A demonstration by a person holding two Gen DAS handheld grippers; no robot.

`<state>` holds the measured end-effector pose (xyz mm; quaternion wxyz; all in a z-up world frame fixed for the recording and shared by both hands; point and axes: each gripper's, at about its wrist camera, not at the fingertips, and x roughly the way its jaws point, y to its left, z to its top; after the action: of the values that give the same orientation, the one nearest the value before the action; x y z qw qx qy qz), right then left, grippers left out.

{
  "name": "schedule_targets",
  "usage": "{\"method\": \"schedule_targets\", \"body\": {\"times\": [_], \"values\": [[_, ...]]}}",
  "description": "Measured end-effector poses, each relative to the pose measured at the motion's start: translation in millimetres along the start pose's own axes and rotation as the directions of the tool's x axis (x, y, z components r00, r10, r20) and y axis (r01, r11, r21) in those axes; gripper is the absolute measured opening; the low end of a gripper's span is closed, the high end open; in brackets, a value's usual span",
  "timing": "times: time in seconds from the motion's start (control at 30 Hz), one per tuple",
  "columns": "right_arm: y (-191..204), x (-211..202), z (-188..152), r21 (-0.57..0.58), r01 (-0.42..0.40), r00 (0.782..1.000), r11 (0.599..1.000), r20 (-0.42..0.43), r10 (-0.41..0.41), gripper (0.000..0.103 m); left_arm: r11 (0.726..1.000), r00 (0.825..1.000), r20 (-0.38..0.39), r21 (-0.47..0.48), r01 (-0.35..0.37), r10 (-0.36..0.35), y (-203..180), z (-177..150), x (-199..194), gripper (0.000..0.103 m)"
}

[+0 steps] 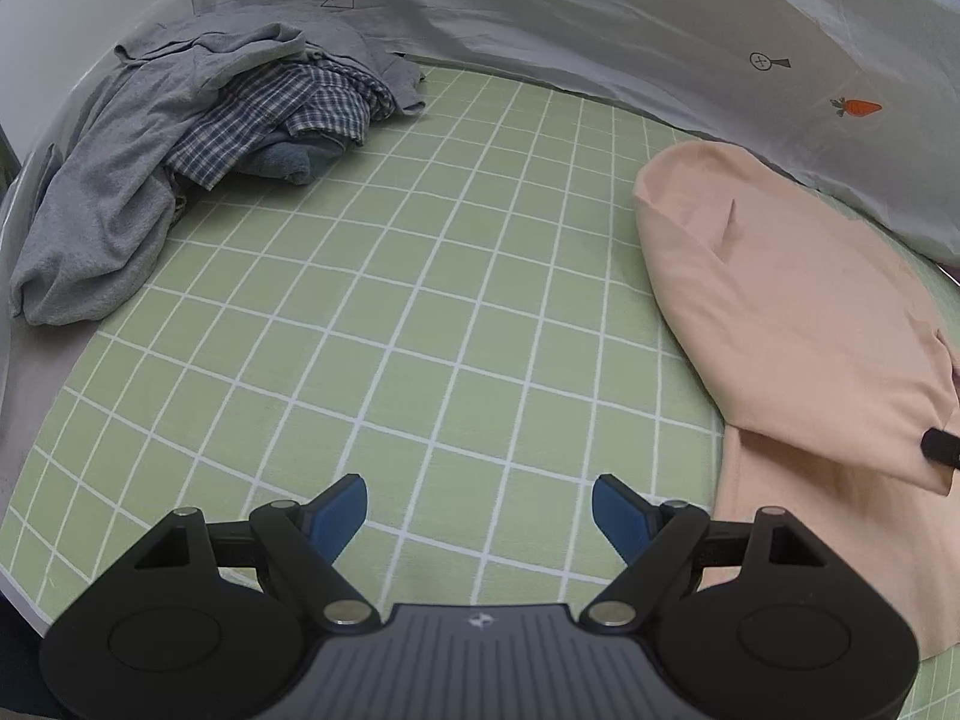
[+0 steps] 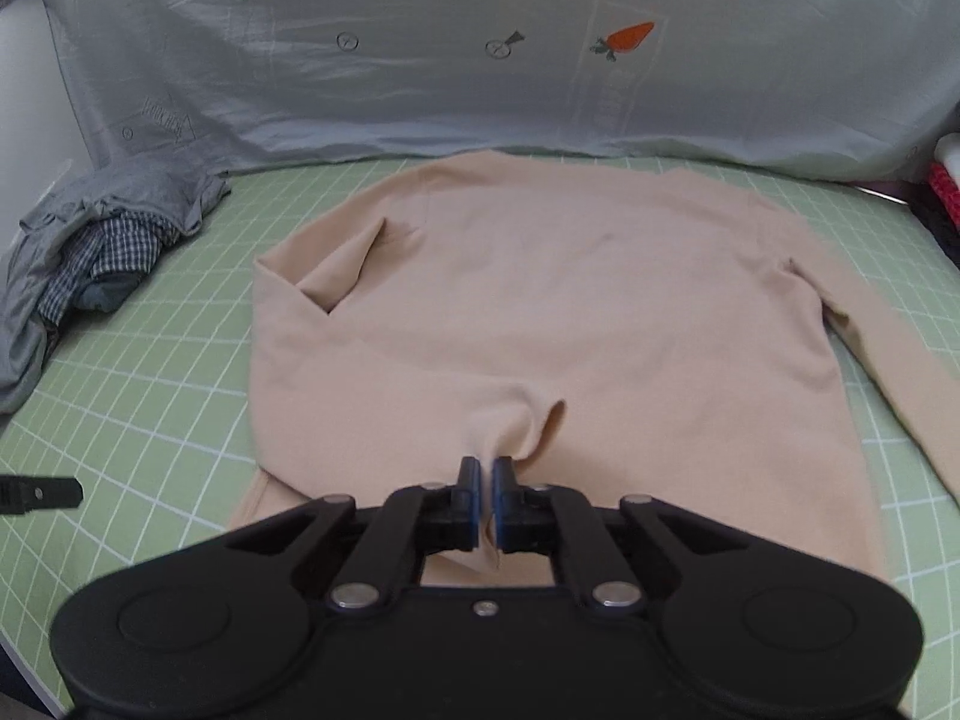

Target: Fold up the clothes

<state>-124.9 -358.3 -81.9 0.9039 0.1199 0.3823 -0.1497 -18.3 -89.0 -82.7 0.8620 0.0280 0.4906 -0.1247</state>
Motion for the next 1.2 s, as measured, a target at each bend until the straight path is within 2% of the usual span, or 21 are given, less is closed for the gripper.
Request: {"method": "schedule_targets", "body": {"times": [0.23, 0.43, 0.57, 0.73, 0.87, 0.93, 1.0, 1.03, 1.1, 1.2], "values": [[-61.6, -18.7, 48.2, 0.032, 0.026, 0.993, 0.999, 0.119, -0.03, 0.005, 1.0, 1.0, 0.016, -0.027, -0.008, 0.008, -54.8, 0.9, -0.3, 0.083], [-148.6, -24.8, 73.8, 0.079, 0.092, 0.98, 0.993, 0.169, -0.104, 0.005, 0.998, 0.999, 0.031, -0.051, -0.032, 0.033, -104.9, 2.5, 5.0, 0.083], [-218.2, -22.8, 82.8, 0.119, 0.164, 0.967, 0.979, 0.179, -0.183, 0.005, 0.996, 0.997, 0.036, -0.06, -0.071, 0.074, -132.7, 5.2, 7.4, 0.083], [-305.2, -5.5, 90.8, 0.198, 0.274, 0.938, 0.941, 0.162, -0.307, 0.005, 0.987, 0.988, 0.023, -0.055, -0.149, 0.15, -150.6, 1.5, -1.6, 0.083], [-341.7, 11.9, 87.0, 0.243, 0.327, 0.925, 0.913, 0.113, -0.362, 0.008, 0.978, 0.98, 0.009, -0.063, -0.198, 0.199, -150.3, -6.7, -12.0, 0.083], [-343.8, 17.8, 80.2, 0.245, 0.343, 0.922, 0.907, 0.097, -0.375, 0.025, 0.972, 0.975, 0.007, -0.078, -0.22, 0.221, -146.5, -10.6, -17.4, 0.083], [-338.1, 20.4, 72.0, 0.255, 0.333, 0.926, 0.908, 0.095, -0.366, 0.059, 0.968, 0.972, 0.007, -0.093, -0.234, 0.235, -140.7, -13.2, -21.6, 0.084], [-333.1, 19.8, 67.3, 0.265, 0.326, 0.927, 0.908, 0.097, -0.361, 0.065, 0.967, 0.971, 0.011, -0.103, -0.235, 0.237, -137.8, -13.6, -22.9, 0.084], [-319.6, 16.8, 58.2, 0.274, 0.307, 0.932, 0.911, 0.106, -0.346, 0.085, 0.964, 0.971, 0.02, -0.123, -0.236, 0.24, -131.8, -14.3, -25.4, 0.085], [-293.0, 8.6, 45.2, 0.277, 0.277, 0.939, 0.92, 0.123, -0.32, 0.103, 0.968, 0.975, 0.04, -0.135, -0.21, 0.218, -122.7, -13.5, -24.4, 0.087]]}}
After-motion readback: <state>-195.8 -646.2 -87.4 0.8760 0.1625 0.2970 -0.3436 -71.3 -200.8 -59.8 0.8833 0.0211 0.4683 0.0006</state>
